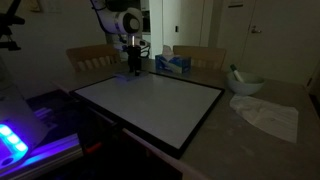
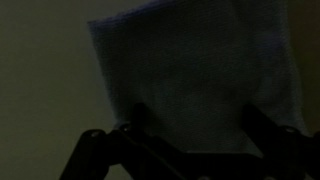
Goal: Wipe the white surface with the cloth
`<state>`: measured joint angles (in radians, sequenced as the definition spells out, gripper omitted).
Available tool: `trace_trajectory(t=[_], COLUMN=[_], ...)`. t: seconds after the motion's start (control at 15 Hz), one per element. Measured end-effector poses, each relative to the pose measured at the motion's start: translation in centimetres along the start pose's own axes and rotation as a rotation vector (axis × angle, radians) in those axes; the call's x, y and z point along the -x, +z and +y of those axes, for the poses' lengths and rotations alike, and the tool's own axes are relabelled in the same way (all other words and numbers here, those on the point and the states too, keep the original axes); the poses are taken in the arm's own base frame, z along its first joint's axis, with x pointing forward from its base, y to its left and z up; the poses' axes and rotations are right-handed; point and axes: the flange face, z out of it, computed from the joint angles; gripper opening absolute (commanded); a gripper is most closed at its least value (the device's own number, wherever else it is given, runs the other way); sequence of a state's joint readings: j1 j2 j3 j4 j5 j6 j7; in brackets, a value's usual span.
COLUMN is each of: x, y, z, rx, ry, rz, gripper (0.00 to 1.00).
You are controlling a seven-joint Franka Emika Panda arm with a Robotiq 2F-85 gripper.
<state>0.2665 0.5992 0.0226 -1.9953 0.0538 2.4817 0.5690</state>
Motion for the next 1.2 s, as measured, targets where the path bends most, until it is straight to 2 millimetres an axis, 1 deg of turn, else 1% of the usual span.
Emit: trace_trajectory(t=[0.27, 0.6, 0.8, 0.87, 1.2], x=[0.3, 0.0, -0.2, -0.4, -2.1], y=[-0.7, -1.1, -1.1, -1.1, -1.0], z=[2.2, 4.0, 4.5, 4.3, 3.2], rx=[-0.08, -0.085, -0.075, -0.07, -0.005], ry=[-0.037, -0.103, -0.155, -0.177, -0.283], rz=[0.011, -0.002, -0.022, -0.031, -0.126], gripper=[0.39, 0.02, 0.0, 0.03, 0.03])
